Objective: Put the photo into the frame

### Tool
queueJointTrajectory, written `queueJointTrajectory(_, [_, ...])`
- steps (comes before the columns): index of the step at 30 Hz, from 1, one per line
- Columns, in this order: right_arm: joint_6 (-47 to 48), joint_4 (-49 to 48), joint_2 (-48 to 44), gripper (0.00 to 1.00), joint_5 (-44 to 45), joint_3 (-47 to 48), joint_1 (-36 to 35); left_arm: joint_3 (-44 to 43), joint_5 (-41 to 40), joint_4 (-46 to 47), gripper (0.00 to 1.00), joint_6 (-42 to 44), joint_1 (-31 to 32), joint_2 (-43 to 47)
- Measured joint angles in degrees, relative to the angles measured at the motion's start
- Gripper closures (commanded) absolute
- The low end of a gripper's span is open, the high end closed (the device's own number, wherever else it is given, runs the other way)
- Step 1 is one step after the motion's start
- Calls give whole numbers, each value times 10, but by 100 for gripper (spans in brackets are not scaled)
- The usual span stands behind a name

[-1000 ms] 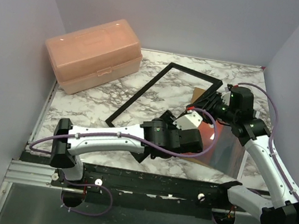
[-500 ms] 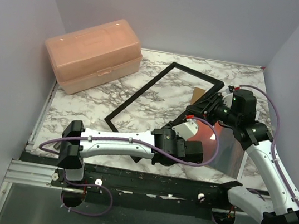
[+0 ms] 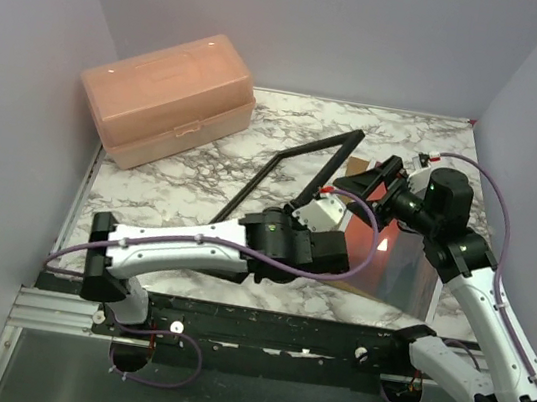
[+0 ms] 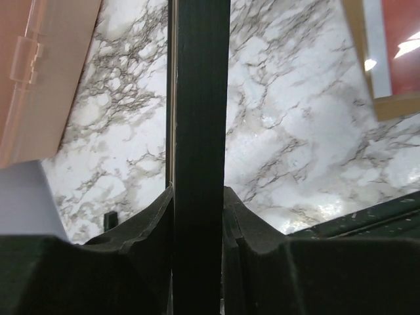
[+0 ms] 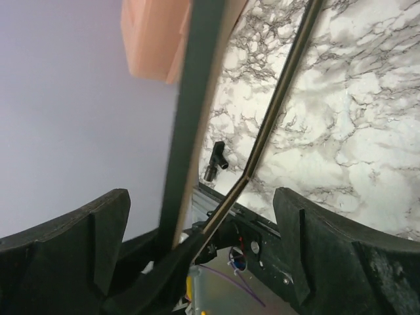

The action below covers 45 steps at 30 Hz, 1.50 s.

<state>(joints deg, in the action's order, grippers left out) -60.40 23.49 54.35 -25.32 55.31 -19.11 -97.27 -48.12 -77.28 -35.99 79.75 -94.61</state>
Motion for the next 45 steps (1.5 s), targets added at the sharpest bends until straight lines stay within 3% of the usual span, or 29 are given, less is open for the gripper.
queueJointTrajectory(10, [3, -19, -22, 0, 0, -19, 0, 8, 115, 111, 100, 64, -86, 174])
queueJointTrajectory(19, [32, -9, -17, 0, 9, -80, 0, 123, 254, 209, 100, 73, -223, 305])
queueJointTrajectory(27, [59, -13, 1, 0, 26, -136, 0, 265, 354, 285, 100, 24, -335, 440])
queueJointTrajectory(36, [65, -91, 65, 2, 12, -231, 0, 330, 429, 335, 100, -19, -417, 479])
queueJointTrajectory(45, [77, -185, 159, 19, -23, -259, 0, 425, 513, 399, 100, -66, -504, 501])
